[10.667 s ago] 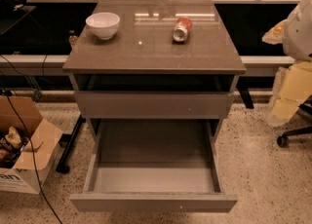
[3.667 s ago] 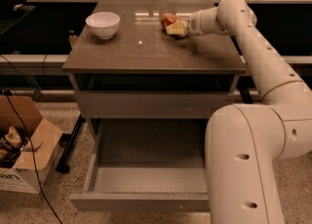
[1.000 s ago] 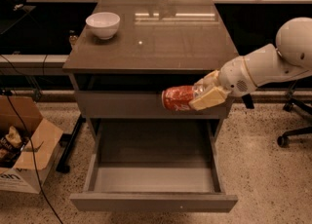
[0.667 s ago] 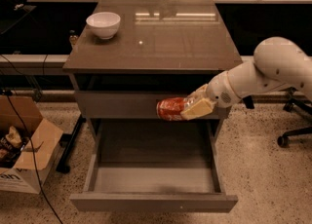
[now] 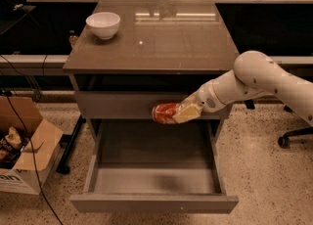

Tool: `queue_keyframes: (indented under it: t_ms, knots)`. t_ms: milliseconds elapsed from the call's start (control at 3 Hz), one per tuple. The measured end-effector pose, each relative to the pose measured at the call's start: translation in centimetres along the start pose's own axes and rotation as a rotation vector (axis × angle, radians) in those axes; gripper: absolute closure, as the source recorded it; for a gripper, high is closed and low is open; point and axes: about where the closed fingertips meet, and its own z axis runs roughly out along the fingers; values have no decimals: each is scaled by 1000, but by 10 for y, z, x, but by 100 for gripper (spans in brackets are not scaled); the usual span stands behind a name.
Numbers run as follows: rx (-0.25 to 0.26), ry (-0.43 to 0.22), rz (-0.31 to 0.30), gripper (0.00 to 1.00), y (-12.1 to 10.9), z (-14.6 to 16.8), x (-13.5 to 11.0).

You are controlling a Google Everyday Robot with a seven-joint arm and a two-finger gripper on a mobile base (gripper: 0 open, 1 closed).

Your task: Place coke can into middle drawer

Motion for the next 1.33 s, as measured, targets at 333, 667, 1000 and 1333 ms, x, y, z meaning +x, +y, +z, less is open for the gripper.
queue_keyframes:
  t_ms: [333,667,1000,1333]
  knots:
    - [-14,38,40,100,0,23,24]
    - [-33,101,113,100,-3,59,62]
    - [-61,159,190,100,-3,95,101]
    - [-90,205,272,100,3,124,140]
